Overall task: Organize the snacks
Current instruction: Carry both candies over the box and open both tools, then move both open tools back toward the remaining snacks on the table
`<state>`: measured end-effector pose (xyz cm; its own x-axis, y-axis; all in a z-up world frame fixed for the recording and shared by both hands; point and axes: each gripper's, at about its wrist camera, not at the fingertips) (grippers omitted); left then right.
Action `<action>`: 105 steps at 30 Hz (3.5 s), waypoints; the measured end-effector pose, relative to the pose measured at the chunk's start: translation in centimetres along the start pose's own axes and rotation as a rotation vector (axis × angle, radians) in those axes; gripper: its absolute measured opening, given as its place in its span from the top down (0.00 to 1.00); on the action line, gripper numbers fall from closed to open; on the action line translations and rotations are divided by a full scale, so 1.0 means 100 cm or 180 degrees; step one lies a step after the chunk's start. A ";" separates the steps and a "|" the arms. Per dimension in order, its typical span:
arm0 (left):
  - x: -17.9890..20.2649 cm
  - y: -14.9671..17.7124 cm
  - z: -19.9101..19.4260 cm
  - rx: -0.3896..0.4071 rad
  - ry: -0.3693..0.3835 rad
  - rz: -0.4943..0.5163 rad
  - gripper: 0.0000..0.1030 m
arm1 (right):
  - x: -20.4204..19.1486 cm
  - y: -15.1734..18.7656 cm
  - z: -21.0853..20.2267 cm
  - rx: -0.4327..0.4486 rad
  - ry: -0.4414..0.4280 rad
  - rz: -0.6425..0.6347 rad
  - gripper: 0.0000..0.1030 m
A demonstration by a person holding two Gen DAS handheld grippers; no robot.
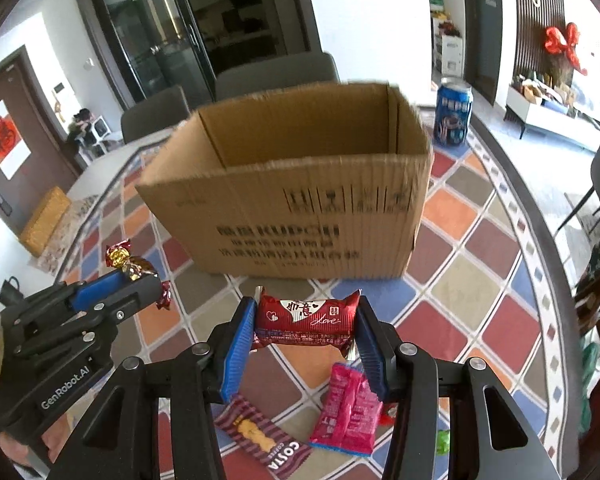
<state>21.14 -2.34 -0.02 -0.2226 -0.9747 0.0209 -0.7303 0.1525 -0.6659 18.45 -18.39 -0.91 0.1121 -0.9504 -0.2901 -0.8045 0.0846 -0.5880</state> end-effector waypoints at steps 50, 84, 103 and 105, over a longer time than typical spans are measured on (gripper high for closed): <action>0.000 -0.102 0.028 0.0312 -0.0102 0.0012 0.76 | 0.010 -0.103 -0.005 0.0600 0.0059 -0.0288 0.52; 0.035 -0.060 -0.023 0.0479 -0.0022 0.0183 0.54 | 0.020 -0.060 -0.057 0.0704 0.0229 -0.0244 0.40; 0.097 -0.014 -0.032 0.0265 0.0315 0.0410 0.51 | 0.061 0.003 -0.099 0.0720 0.0327 0.0032 0.40; 0.102 -0.008 -0.028 0.0214 0.0336 0.0437 0.51 | 0.065 0.008 -0.099 0.0698 0.0342 0.0061 0.40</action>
<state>17.65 -11.95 2.87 -0.3862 -0.9224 0.0022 -0.6443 0.2680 -0.7163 12.78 -27.49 4.25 0.0260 -0.9734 -0.2278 -0.6586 0.1548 -0.7364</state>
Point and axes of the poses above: each gripper's, at about its wrist camera, not at the fingertips, and z roughly the way its jaws point, x to its right, y to its underside, and after that the axes turned 8 degrees about -y, right-handed
